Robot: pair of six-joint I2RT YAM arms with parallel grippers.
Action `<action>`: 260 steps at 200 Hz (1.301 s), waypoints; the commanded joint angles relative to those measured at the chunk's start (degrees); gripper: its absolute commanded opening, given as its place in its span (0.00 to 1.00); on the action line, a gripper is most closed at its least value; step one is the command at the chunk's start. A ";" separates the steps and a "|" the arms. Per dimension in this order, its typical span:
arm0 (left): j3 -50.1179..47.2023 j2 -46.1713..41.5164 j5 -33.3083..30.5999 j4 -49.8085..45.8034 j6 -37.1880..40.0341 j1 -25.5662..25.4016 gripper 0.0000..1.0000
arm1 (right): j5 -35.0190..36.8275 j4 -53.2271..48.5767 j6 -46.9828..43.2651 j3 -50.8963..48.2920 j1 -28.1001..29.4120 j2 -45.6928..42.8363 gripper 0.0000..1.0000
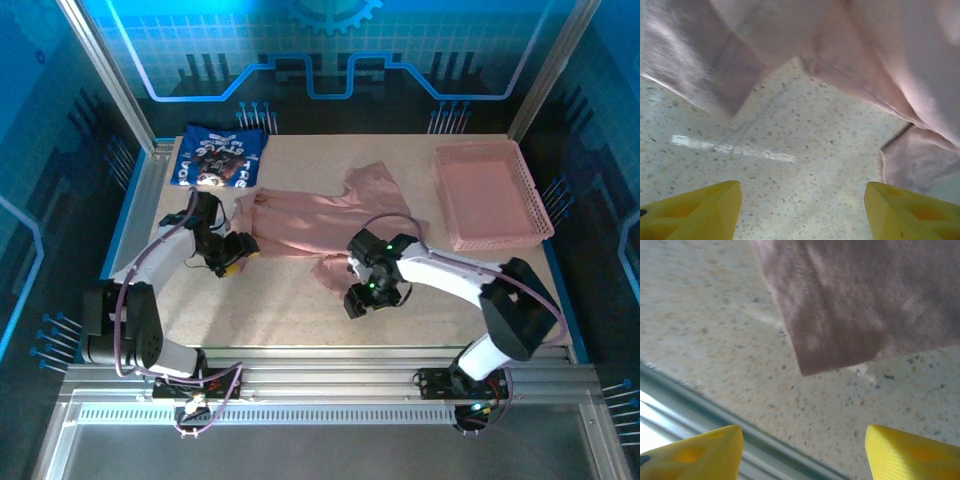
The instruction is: Fold and stack the t-shirts
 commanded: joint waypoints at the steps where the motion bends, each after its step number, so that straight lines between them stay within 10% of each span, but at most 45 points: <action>1: -0.58 1.15 -4.34 3.04 0.28 -0.41 0.67 | 3.40 3.63 3.68 0.33 0.74 4.00 0.66; 38: 2.57 7.02 -10.83 3.80 2.17 -2.59 0.63 | 8.63 2.51 5.68 3.95 2.38 11.33 0.54; 71: 4.45 12.09 -18.36 2.64 3.43 -5.02 0.59 | 12.62 1.74 7.74 4.18 2.59 12.31 0.17; 101: 5.30 15.42 -23.81 2.99 3.73 -5.60 0.51 | 14.29 0.16 7.83 4.20 2.58 8.87 0.04; 143: 9.41 17.24 -26.46 0.85 6.27 -5.47 0.05 | 14.69 -3.49 6.67 2.75 0.26 0.84 0.00; 260: 3.92 -13.99 -2.08 -3.65 -0.35 13.79 0.00 | 6.94 -16.77 -7.04 -0.33 -33.00 -26.80 0.00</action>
